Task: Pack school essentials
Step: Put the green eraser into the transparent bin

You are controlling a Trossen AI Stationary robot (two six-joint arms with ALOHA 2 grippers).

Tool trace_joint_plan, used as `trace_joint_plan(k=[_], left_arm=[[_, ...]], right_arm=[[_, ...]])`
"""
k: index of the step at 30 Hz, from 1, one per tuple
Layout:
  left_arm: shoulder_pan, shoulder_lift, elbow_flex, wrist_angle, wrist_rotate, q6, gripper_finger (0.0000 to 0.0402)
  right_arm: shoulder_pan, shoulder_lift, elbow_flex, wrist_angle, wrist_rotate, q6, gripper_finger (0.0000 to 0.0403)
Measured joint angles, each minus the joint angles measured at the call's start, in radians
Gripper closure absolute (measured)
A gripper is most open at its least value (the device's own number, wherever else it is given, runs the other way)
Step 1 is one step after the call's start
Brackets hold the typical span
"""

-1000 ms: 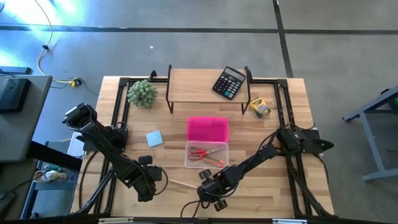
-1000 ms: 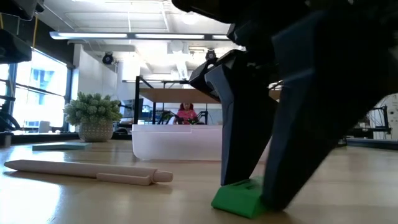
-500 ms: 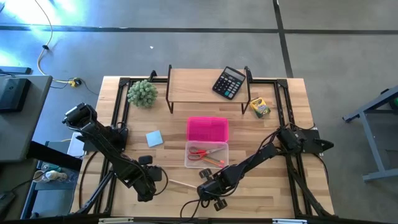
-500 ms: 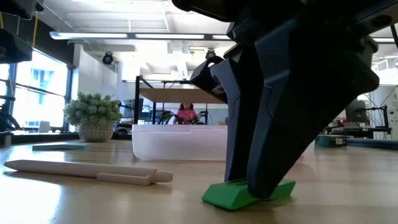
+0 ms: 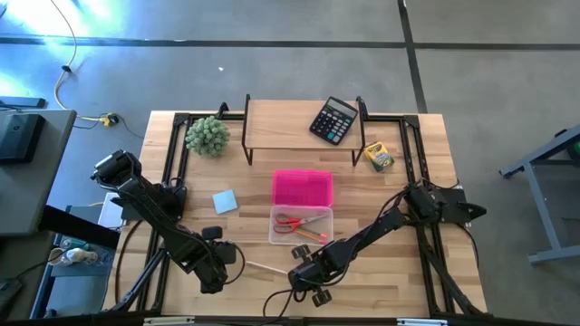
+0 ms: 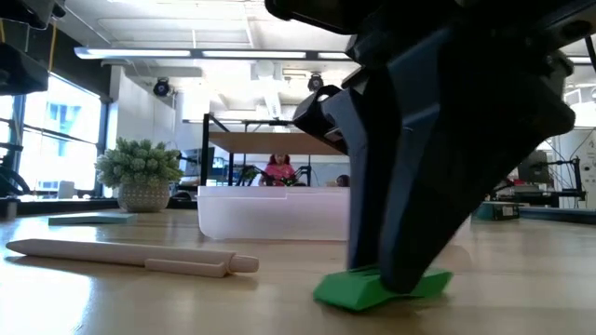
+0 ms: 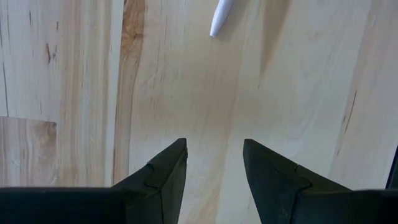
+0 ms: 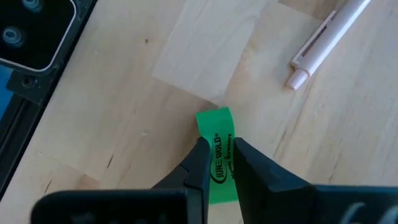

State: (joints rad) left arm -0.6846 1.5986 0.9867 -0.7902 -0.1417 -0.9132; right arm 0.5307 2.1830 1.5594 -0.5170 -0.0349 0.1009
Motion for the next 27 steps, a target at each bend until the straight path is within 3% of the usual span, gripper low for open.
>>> trace_joint_plan(k=[8, 21, 27], left_arm=[[0.000, 0.000, 0.000, 0.001, 0.000, 0.000, 0.0255], [0.000, 0.000, 0.000, 0.004, -0.003, 0.000, 0.0255], [0.002, 0.000, 0.000, 0.009, -0.030, 0.008, 0.0255]], right_arm=[[0.001, -0.035, -0.002, -0.003, 0.010, 0.015, 0.0364], [-0.048, -0.148, 0.000, -0.052, 0.247, 0.004, 0.0364], [-0.132, -0.154, 0.002, -0.110, 0.278, 0.007, 0.0363]])
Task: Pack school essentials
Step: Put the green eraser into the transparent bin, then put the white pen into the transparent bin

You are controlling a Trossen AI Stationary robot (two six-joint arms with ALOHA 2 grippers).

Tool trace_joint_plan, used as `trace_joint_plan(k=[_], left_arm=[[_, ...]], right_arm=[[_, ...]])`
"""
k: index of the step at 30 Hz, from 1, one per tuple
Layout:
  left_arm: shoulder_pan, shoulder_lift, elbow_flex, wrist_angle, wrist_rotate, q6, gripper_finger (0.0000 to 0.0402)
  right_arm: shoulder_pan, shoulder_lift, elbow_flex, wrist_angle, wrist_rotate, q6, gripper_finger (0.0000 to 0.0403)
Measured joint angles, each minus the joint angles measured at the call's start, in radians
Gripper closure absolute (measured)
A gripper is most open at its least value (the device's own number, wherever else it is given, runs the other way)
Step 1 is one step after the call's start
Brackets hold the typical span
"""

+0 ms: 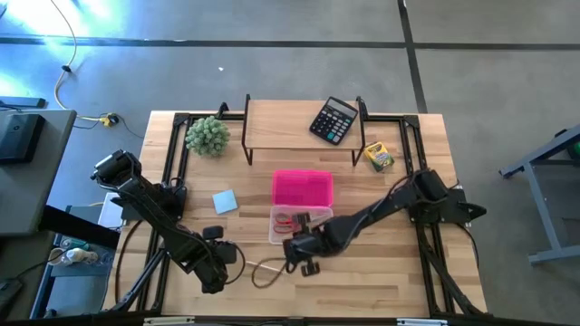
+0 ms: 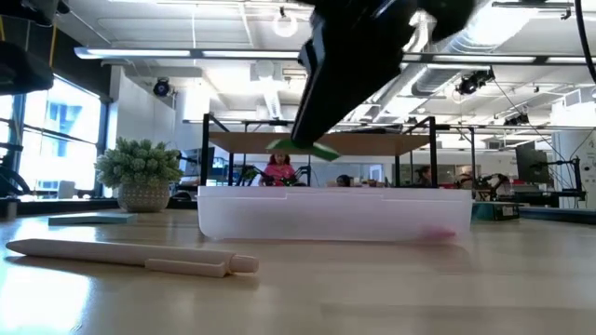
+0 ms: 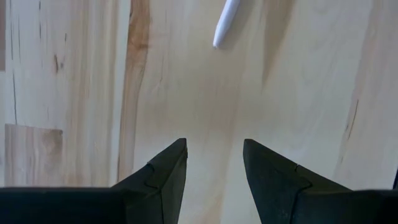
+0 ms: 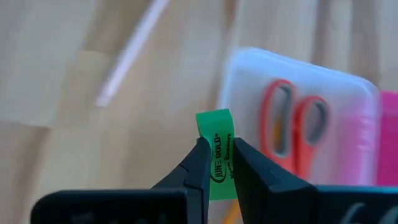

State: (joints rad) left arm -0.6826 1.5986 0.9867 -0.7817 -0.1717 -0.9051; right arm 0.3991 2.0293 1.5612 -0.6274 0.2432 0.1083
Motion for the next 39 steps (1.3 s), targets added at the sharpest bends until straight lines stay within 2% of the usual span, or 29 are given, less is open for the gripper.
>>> trace_joint_plan(k=[5, 9, 18, 22, 31, 34, 39], left_arm=[[0.003, 0.000, 0.000, 0.012, -0.024, 0.063, 0.0255], [0.013, 0.000, 0.000, 0.047, -0.056, 0.126, 0.0255], [0.072, 0.000, 0.000, 0.091, -0.060, 0.261, 0.0255], [0.098, 0.000, 0.000, 0.091, -0.057, 0.290, 0.0255], [0.149, 0.000, 0.000, 0.091, -0.048, 0.346, 0.0246], [0.160, 0.000, 0.000, 0.091, -0.048, 0.352, 0.0231], [0.178, 0.000, 0.000, 0.094, -0.049, 0.352, 0.0195]], right_arm=[[-0.070, 0.000, 0.000, -0.053, -0.017, 0.000, 0.0363], [-0.115, 0.000, 0.000, -0.089, -0.069, 0.003, 0.0363], [-0.176, 0.000, 0.000, -0.133, -0.132, 0.007, 0.0360], [-0.183, 0.000, 0.000, -0.153, -0.136, 0.007, 0.0330], [-0.184, -0.012, 0.000, -0.158, -0.117, -0.010, 0.0222], [-0.183, -0.032, 0.001, -0.163, -0.115, 0.010, 0.0205], [-0.183, -0.080, 0.001, -0.184, -0.078, 0.024, 0.0203]])
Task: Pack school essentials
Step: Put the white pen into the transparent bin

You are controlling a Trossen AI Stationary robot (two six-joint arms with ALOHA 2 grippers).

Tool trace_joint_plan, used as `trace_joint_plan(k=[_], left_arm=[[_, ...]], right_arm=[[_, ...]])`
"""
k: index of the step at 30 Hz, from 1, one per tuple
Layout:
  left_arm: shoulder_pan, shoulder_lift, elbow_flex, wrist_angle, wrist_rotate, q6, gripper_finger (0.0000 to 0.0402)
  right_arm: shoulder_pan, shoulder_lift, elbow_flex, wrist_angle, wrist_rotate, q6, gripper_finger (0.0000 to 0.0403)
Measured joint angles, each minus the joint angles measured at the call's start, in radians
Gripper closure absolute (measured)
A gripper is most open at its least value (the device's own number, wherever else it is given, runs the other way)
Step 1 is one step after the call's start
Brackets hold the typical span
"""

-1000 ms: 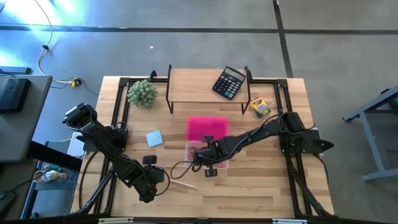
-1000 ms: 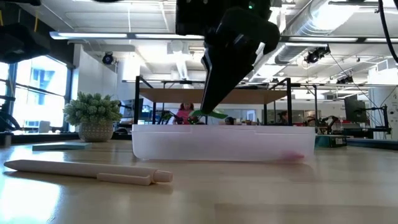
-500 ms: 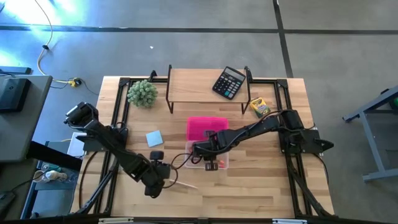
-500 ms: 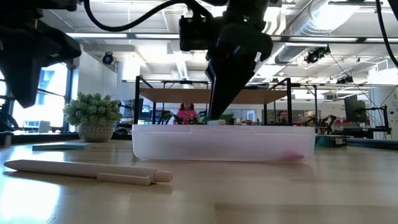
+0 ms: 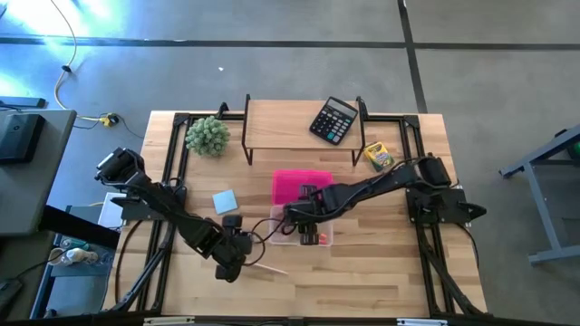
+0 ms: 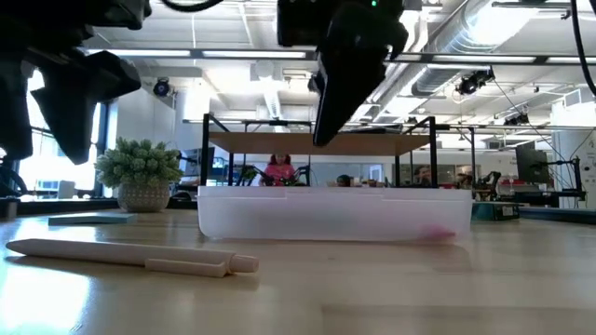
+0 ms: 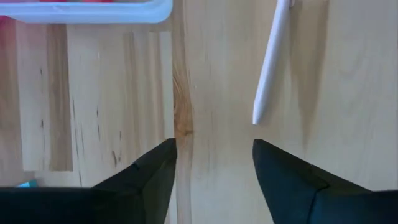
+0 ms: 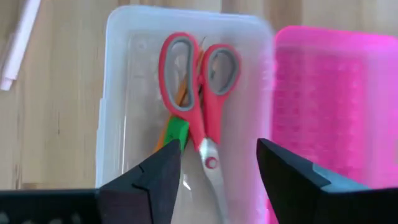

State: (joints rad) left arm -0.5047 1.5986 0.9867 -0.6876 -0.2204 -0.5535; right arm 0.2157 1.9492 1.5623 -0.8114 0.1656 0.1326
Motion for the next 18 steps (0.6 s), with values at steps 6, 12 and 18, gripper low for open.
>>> trace_joint_plan(k=[6, 12, 18], left_arm=[[0.028, 0.000, 0.000, 0.088, -0.011, 0.007, 0.0163], [0.007, 0.000, 0.000, 0.287, -0.032, 0.118, 0.0167], [-0.023, 0.010, 0.000, 0.422, -0.083, 0.181, 0.0170]], right_arm=[[0.000, -0.083, 0.000, -0.046, 0.056, 0.048, 0.0203], [0.000, -0.165, 0.000, -0.073, 0.133, 0.095, 0.0203], [0.000, -0.204, 0.000, -0.075, 0.142, 0.099, 0.0203]])
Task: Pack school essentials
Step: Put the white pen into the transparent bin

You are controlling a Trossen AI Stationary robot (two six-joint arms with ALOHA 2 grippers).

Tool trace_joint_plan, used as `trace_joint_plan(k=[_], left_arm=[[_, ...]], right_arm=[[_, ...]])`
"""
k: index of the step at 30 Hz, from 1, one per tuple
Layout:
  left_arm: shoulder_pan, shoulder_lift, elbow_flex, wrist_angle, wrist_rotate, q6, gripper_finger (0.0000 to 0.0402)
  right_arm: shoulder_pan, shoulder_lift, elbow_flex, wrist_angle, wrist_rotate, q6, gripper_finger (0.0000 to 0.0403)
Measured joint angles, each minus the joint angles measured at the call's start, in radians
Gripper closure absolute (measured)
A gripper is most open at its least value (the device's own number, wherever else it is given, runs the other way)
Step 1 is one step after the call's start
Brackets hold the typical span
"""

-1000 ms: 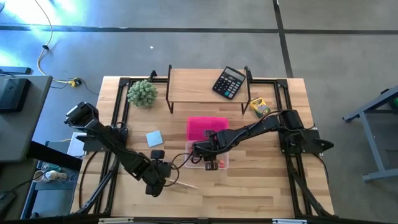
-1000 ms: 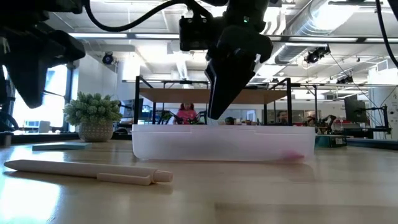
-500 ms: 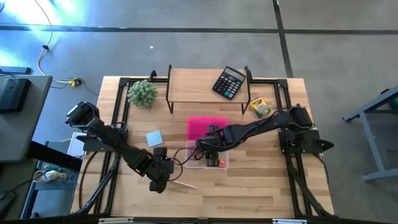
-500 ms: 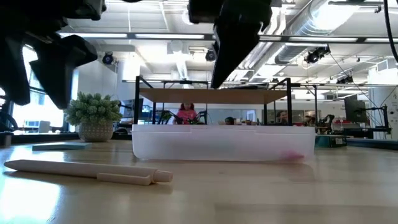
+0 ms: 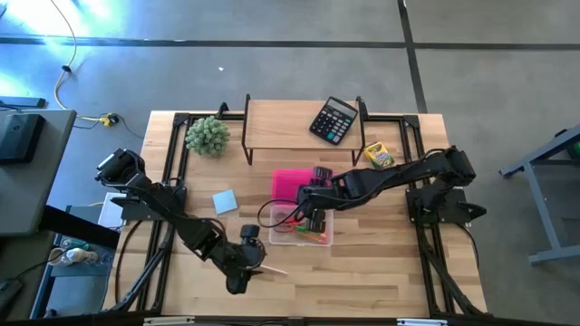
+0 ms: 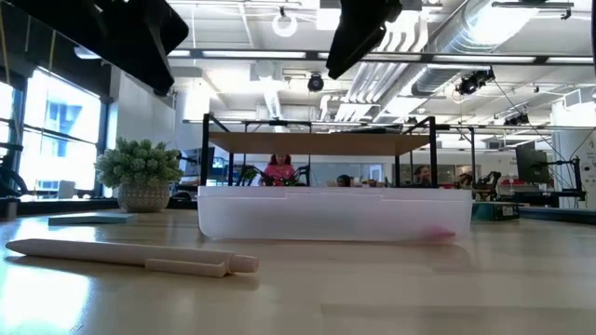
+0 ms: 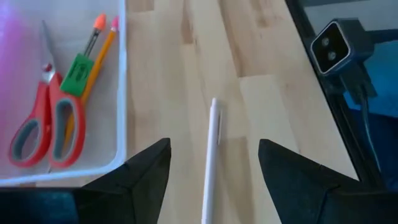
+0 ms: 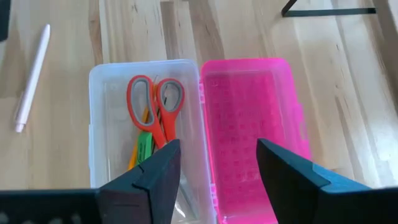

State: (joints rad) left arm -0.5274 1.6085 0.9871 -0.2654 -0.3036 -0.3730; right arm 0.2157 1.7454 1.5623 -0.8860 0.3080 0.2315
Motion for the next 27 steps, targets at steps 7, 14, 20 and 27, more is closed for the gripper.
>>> trace_joint_plan(k=[7, 14, 20, 27], left_arm=[[-0.039, 0.065, 0.000, 0.072, -0.094, 0.029, 0.0175], [-0.038, 0.141, 0.000, 0.131, -0.094, 0.029, 0.0184], [-0.039, 0.181, 0.000, 0.146, -0.053, 0.015, 0.0186], [-0.039, 0.180, 0.000, -0.008, -0.019, -0.070, 0.0186]], right_arm=[[0.000, -0.003, 0.000, -0.005, 0.000, 0.006, 0.0203], [0.000, -0.003, 0.000, -0.011, 0.000, 0.004, 0.0203], [0.000, -0.003, 0.000, -0.017, 0.000, 0.004, 0.0203], [0.000, -0.003, 0.000, -0.018, 0.000, 0.004, 0.0203]])
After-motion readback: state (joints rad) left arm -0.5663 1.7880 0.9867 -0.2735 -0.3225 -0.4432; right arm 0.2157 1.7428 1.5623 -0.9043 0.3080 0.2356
